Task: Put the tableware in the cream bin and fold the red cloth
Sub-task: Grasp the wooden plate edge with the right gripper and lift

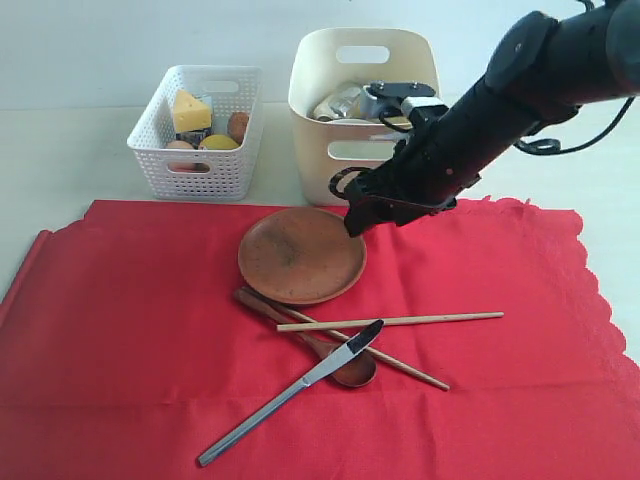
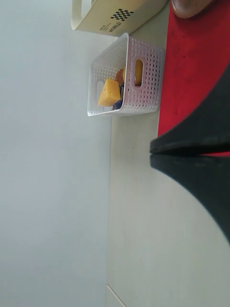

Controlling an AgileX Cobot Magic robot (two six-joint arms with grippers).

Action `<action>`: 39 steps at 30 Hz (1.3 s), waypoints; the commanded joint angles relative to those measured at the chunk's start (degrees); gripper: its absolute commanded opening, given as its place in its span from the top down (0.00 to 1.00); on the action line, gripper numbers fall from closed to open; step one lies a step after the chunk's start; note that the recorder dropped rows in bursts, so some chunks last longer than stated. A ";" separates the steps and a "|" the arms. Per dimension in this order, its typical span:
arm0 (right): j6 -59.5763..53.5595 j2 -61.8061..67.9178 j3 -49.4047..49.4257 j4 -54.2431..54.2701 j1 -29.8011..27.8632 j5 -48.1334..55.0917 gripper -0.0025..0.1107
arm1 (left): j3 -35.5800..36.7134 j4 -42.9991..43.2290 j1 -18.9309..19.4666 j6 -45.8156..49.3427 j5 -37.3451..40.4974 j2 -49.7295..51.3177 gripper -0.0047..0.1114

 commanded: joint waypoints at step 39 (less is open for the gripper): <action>-8.82 -2.42 1.43 11.73 4.33 -7.74 0.98 | 0.03 -0.06 0.12 -0.15 -0.26 -0.36 0.95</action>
